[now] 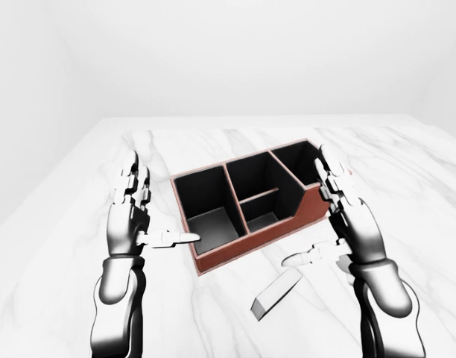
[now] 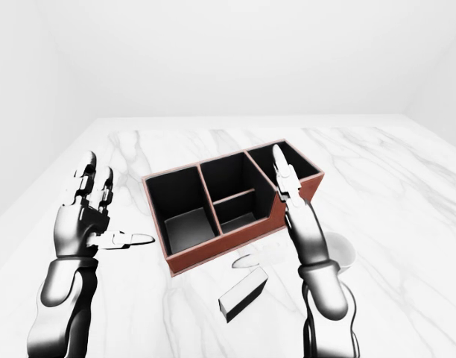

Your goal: Pick up the book and place it in the front compartment of the caddy.

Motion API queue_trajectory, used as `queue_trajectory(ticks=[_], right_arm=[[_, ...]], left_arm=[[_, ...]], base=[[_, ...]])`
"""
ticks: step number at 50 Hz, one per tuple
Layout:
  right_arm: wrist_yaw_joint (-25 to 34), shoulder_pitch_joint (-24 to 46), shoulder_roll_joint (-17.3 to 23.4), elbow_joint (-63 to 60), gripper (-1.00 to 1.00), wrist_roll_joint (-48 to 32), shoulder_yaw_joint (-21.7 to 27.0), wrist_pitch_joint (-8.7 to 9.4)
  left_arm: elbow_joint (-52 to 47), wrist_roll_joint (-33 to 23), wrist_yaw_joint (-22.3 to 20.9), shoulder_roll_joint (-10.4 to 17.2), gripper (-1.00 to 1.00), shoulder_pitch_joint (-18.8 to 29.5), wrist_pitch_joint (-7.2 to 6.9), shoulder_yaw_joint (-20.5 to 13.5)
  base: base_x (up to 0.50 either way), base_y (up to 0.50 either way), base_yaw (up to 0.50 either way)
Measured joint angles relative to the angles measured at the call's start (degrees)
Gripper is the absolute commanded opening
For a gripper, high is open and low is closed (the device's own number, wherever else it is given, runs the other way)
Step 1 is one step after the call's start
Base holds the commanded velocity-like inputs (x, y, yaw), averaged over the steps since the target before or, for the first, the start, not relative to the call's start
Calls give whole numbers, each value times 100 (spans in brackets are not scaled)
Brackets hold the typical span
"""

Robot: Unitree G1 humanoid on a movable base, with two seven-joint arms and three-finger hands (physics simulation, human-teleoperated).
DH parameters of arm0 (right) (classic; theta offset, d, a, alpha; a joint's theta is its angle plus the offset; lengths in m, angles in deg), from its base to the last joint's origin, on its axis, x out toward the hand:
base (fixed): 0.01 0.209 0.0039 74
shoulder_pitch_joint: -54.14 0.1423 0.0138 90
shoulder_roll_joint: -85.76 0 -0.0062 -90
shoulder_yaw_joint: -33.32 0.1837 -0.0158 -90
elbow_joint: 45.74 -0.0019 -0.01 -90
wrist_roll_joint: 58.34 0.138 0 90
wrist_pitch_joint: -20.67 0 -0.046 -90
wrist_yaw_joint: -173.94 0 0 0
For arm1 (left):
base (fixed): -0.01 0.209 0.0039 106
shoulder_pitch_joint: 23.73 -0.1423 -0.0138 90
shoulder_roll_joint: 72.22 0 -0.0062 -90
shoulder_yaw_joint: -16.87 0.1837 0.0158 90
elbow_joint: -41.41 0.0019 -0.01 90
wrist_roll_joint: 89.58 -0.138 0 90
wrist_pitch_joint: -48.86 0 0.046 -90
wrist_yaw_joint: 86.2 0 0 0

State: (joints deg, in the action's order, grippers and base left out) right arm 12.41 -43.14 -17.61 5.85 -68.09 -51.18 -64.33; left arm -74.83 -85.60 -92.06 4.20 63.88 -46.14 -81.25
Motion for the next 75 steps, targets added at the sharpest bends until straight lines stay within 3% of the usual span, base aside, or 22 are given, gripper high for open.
queue_trajectory(ticks=[75], right_arm=[[1411, -996, -192, -1078, 100, -1398, 35, 0]], left_arm=[[57, -67, -21, -20, 99, -43, 0, 67]], base=[[0, 0, 0]])
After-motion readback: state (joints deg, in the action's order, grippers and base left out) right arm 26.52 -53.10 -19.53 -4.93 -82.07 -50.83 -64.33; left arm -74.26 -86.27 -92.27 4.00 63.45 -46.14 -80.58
